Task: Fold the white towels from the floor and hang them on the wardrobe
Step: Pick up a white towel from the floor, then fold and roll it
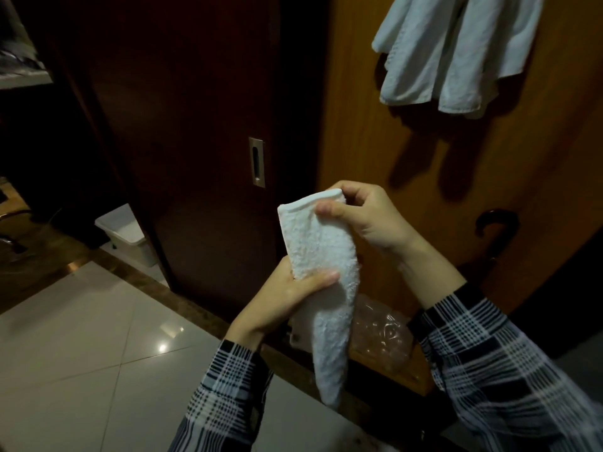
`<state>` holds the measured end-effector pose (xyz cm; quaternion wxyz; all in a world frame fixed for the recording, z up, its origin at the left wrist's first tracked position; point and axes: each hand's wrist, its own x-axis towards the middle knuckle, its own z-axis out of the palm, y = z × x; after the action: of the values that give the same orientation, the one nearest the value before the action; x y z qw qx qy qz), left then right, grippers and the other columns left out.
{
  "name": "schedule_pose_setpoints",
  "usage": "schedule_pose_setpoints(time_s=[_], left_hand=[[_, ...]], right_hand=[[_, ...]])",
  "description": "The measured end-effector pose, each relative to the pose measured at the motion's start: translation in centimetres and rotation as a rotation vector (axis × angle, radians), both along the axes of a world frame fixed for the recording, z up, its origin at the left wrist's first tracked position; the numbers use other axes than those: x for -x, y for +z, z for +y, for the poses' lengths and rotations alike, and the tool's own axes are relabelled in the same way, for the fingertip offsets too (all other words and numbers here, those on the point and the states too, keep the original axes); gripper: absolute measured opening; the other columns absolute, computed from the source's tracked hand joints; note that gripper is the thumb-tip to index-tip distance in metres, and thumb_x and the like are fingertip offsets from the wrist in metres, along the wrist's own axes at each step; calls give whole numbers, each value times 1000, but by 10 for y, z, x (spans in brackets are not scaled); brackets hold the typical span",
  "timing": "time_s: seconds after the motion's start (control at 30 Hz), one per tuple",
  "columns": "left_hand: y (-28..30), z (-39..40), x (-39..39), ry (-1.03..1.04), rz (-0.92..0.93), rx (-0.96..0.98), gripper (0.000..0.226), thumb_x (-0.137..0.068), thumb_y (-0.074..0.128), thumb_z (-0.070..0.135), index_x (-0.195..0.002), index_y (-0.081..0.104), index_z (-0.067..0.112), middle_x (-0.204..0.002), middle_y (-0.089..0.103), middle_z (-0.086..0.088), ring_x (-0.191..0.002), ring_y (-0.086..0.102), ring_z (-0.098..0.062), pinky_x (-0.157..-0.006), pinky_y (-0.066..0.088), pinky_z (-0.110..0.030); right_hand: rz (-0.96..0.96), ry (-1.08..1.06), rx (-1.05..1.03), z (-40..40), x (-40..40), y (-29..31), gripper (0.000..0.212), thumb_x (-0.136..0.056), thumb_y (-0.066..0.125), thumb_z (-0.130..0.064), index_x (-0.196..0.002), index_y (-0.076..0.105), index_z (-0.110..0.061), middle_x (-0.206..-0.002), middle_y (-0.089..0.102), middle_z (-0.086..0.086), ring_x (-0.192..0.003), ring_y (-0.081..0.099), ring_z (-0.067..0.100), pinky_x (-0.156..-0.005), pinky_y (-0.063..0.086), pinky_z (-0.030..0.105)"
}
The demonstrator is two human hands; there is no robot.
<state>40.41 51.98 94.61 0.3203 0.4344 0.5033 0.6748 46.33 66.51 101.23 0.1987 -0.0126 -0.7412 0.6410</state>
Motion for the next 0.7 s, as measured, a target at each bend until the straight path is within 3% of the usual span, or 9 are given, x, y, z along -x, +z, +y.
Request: schedule_pose_setpoints(time_s=[0.1, 0.23, 0.37, 0.47, 0.53, 0.7], left_hand=[[2, 6, 5, 58, -48, 47, 19, -83, 70, 18, -102, 67, 19, -100, 73, -2, -95, 69, -18, -83, 55, -28], [12, 14, 10, 122, -91, 34, 16, -91, 51, 5, -98, 64, 12, -86, 74, 4, -82, 69, -8, -73, 54, -20], [22, 16, 11, 184, -163, -24, 18, -93, 47, 6, -98, 64, 8, -86, 75, 0, -82, 71, -12, -72, 56, -22], [23, 16, 13, 234, -254, -79, 27, -93, 51, 17, -109, 63, -1, -106, 71, -14, -99, 68, -25, -85, 56, -34], [21, 17, 15, 295, -357, -108, 35, -95, 48, 18, -117, 58, -7, -113, 67, -20, -105, 66, -28, -88, 55, -37], [9, 16, 29, 375, -672, -186, 27, -97, 46, 14, -113, 56, -6, -103, 71, -18, -99, 68, -25, -87, 55, -36]], right_hand=[[-10, -5, 15, 8, 7, 0, 11, -73, 68, -15, -82, 64, -13, -72, 70, -11, -71, 65, 1, -62, 50, 15], [-70, 13, 92, 15, 10, -7, 52, -60, 75, -42, -102, 61, -15, -96, 67, -1, -84, 68, 6, -66, 52, 16], [-171, 53, 123, 16, 2, -33, 89, -38, 84, -67, -109, 60, -20, -100, 72, -1, -93, 69, 16, -74, 58, 29], [-242, 72, 195, 9, -6, -55, 94, -32, 84, -68, -104, 62, -11, -93, 74, 0, -87, 71, 15, -71, 58, 26], [-296, 67, 189, 4, -9, -72, 93, -36, 83, -69, -102, 64, -7, -96, 74, 5, -88, 70, 21, -76, 58, 32], [-464, 98, 197, 0, -27, -104, 79, -53, 79, -66, -108, 64, -11, -97, 73, -1, -92, 69, 14, -71, 53, 21]])
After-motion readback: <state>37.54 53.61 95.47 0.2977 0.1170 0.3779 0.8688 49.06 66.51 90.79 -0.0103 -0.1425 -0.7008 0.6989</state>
